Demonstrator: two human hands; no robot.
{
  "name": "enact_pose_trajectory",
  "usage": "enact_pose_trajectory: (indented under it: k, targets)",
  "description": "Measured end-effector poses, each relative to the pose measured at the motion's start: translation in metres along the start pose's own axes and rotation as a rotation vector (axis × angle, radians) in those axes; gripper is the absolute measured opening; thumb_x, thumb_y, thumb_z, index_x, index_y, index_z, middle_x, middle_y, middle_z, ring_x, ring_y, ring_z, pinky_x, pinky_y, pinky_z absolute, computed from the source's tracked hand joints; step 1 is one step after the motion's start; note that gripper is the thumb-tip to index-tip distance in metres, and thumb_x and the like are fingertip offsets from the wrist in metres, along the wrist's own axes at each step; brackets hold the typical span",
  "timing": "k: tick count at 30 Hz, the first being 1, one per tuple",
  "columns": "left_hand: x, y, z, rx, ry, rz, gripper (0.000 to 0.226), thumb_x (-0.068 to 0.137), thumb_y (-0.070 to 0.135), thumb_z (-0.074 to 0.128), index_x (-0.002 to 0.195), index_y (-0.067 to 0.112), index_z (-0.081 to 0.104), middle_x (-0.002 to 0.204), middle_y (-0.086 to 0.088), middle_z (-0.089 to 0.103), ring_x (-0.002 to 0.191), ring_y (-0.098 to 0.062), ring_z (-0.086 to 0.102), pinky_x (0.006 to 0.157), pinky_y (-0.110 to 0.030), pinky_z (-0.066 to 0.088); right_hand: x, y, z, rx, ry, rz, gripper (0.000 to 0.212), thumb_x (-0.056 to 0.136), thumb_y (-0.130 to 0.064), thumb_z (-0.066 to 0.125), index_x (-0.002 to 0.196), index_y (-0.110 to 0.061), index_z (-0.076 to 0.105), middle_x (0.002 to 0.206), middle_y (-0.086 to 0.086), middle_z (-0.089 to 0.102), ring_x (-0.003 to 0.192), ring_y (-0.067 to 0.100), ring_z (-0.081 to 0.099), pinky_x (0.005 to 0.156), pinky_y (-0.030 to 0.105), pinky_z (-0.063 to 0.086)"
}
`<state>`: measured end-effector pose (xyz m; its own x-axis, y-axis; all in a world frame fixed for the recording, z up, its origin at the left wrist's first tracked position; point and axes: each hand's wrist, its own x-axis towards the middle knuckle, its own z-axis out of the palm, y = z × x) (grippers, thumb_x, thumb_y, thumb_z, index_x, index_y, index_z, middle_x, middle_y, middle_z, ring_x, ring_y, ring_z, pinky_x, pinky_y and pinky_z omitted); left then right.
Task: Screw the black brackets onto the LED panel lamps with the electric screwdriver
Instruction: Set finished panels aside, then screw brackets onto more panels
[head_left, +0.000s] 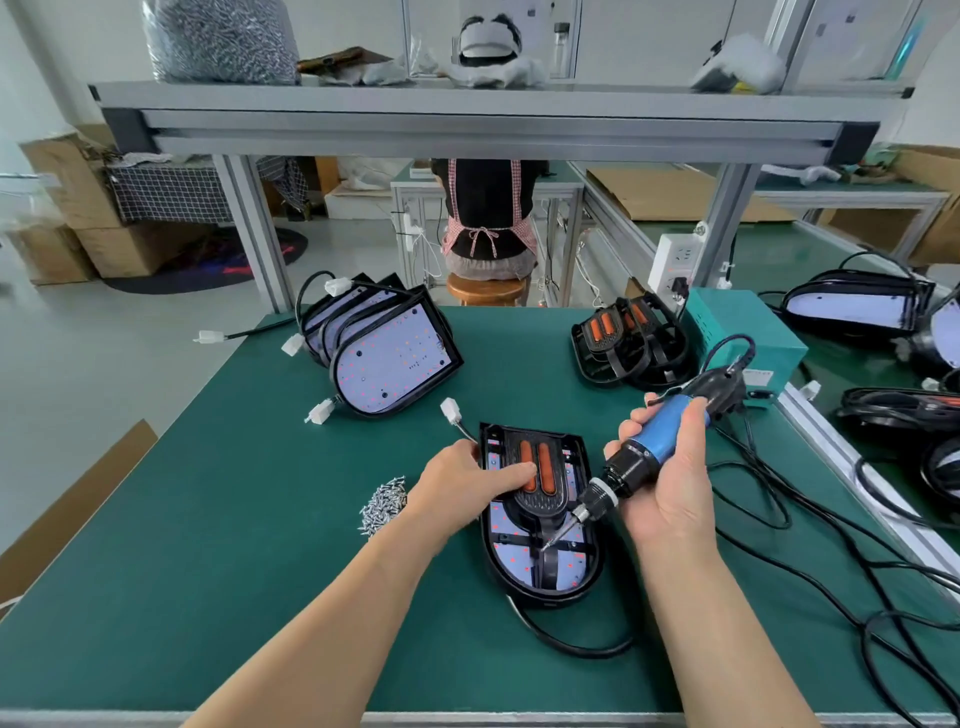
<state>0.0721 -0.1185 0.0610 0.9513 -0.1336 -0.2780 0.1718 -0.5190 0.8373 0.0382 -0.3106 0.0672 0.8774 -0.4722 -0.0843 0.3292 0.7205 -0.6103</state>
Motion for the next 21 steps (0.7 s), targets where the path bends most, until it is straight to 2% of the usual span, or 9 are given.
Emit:
enact_pose_trajectory:
  k: [2, 7, 13, 17, 21]
  targets:
    - [0.004, -0.004, 0.0, -0.012, -0.002, 0.015, 0.058, 0.047, 0.071, 0.076, 0.088, 0.032, 0.069, 0.087, 0.016, 0.076, 0.088, -0.01, 0.072, 0.092, -0.039, 0.056, -0.002, 0.001, 0.016, -0.049, -0.02, -0.051, 0.037, 0.098, -0.052, 0.054, 0.11, -0.017, 0.055, 0.078, -0.006, 0.057, 0.061, 0.007, 0.055, 0.06, 0.02, 0.042]
    - [0.004, -0.005, 0.001, 0.016, 0.032, 0.031, 0.055, 0.048, 0.074, 0.073, 0.084, 0.032, 0.067, 0.083, 0.016, 0.074, 0.085, -0.01, 0.071, 0.088, -0.039, 0.057, -0.011, 0.001, 0.056, -0.17, -0.092, -0.193, 0.03, 0.101, -0.044, 0.055, 0.106, -0.014, 0.054, 0.071, -0.003, 0.056, 0.059, 0.011, 0.051, 0.058, 0.02, 0.045]
    - [-0.002, 0.003, -0.001, 0.023, 0.004, 0.024, 0.077, 0.042, 0.079, 0.067, 0.098, 0.025, 0.064, 0.098, 0.006, 0.073, 0.095, -0.018, 0.069, 0.092, -0.042, 0.055, -0.027, 0.008, 0.081, -0.319, -0.177, -0.265, 0.027, 0.092, -0.042, 0.059, 0.1, -0.016, 0.057, 0.066, -0.001, 0.057, 0.057, 0.014, 0.051, 0.057, 0.021, 0.046]
    - [-0.003, 0.003, 0.0, 0.022, 0.007, 0.021, 0.078, 0.04, 0.076, 0.065, 0.099, 0.025, 0.064, 0.098, 0.005, 0.073, 0.095, -0.019, 0.069, 0.092, -0.043, 0.055, -0.032, 0.011, 0.083, -0.376, -0.221, -0.282, 0.027, 0.093, -0.039, 0.059, 0.102, -0.014, 0.056, 0.066, 0.003, 0.055, 0.055, 0.014, 0.05, 0.057, 0.021, 0.046]
    - [-0.003, 0.003, 0.001, 0.01, 0.013, 0.032, 0.072, 0.04, 0.075, 0.065, 0.092, 0.026, 0.065, 0.09, 0.009, 0.073, 0.089, -0.016, 0.069, 0.09, -0.042, 0.055, -0.035, 0.013, 0.085, -0.393, -0.244, -0.314, 0.038, 0.091, -0.039, 0.06, 0.11, -0.007, 0.053, 0.064, 0.005, 0.053, 0.054, 0.013, 0.048, 0.057, 0.02, 0.045]
